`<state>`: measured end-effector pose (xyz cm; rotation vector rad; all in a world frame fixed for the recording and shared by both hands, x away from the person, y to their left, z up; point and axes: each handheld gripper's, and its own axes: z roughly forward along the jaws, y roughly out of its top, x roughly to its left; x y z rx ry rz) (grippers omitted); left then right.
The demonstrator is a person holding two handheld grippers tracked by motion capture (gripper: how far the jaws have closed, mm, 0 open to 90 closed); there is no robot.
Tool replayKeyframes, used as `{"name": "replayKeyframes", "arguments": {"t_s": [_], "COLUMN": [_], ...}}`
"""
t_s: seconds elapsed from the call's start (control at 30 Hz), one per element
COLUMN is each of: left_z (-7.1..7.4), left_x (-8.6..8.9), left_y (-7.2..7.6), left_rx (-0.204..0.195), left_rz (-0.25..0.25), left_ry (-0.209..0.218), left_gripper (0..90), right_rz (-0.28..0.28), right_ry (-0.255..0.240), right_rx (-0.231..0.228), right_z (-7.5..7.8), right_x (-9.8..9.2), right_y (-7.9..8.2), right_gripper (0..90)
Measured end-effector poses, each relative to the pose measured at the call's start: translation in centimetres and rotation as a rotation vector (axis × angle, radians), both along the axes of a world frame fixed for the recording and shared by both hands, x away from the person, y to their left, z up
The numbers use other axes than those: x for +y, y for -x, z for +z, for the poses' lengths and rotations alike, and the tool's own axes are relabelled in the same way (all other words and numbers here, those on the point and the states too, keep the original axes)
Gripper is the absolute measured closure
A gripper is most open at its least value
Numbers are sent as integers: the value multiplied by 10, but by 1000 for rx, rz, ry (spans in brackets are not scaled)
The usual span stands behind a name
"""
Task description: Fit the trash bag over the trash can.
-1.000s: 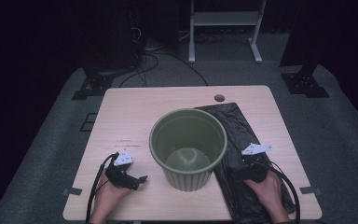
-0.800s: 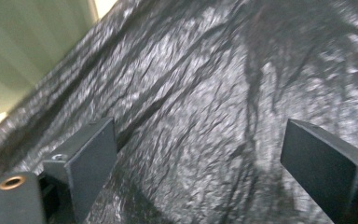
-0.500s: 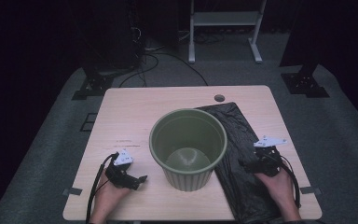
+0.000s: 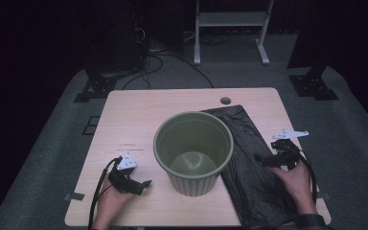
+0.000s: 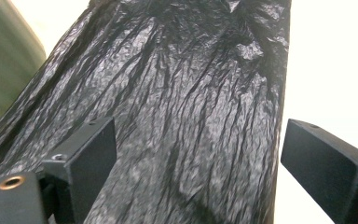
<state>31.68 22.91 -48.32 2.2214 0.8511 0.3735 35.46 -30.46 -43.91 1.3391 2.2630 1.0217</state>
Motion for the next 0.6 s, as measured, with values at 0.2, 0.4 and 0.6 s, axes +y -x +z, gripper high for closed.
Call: {"name": "replayKeyframes", "arguments": {"t_s": [0.2,0.4,0.6], "left_z": [0,0,0], "left_x": [0,0,0], "left_y": [0,0,0], "left_rx": [0,1,1], "left_rz": [0,0,0], "left_ry": [0,0,0], "left_gripper": [0,0,0], "right_rz": [-10,-19,13], "right_ry": [26,26,9], "right_rx": [36,92,125], "right_z": [-10,-24,-30], "right_x": [-2,-3,2], "right_y": [-21,-32,-35], "right_gripper": [91,91,92]}}
